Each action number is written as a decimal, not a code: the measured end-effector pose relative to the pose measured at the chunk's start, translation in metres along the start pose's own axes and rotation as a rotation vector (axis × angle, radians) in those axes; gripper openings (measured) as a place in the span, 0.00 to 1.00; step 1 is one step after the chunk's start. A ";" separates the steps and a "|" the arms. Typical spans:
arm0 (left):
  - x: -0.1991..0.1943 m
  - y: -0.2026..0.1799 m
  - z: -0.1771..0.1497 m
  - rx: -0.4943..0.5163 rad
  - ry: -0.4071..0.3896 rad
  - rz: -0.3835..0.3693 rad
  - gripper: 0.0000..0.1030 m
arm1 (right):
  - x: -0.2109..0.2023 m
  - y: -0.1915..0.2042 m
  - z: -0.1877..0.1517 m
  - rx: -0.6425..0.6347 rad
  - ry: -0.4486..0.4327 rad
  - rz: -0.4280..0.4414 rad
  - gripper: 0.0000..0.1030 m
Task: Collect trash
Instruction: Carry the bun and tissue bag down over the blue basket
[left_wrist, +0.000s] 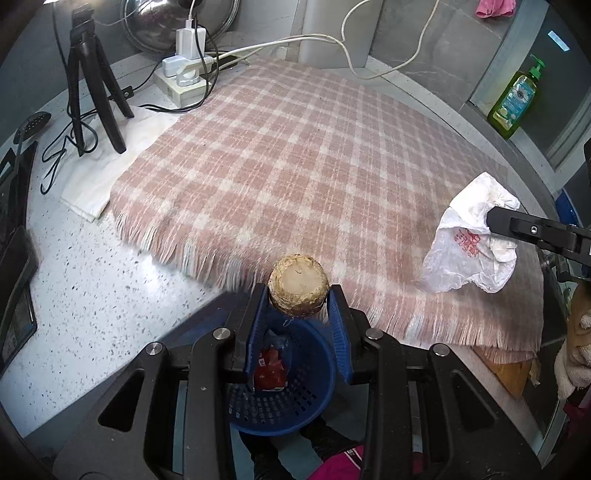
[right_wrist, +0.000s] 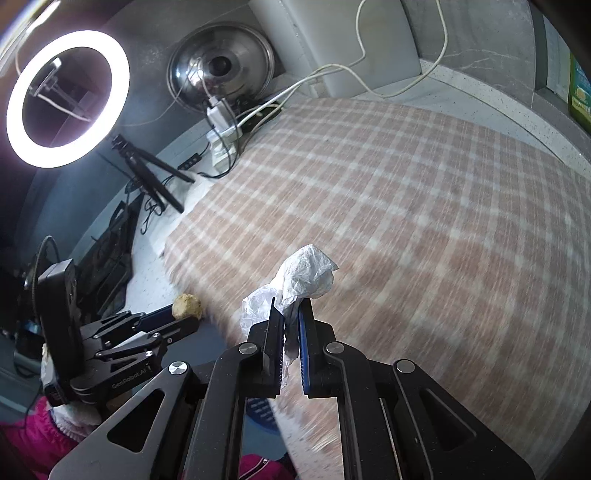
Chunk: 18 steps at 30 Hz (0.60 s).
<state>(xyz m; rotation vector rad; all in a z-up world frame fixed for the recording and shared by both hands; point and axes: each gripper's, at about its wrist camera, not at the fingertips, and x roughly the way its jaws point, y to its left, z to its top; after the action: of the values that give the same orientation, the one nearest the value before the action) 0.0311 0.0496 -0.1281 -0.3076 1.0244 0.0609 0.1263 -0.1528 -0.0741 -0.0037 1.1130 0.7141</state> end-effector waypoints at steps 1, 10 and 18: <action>-0.002 0.003 -0.004 -0.003 0.002 -0.001 0.32 | 0.000 0.005 -0.004 -0.001 0.003 0.002 0.05; -0.010 0.030 -0.040 -0.028 0.034 -0.006 0.32 | 0.008 0.045 -0.043 -0.017 0.050 0.010 0.05; -0.001 0.047 -0.071 -0.034 0.093 -0.006 0.32 | 0.030 0.069 -0.077 -0.018 0.118 0.015 0.05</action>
<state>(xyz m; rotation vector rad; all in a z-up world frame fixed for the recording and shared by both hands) -0.0376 0.0741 -0.1720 -0.3469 1.1153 0.0592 0.0352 -0.1097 -0.1112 -0.0531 1.2201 0.7447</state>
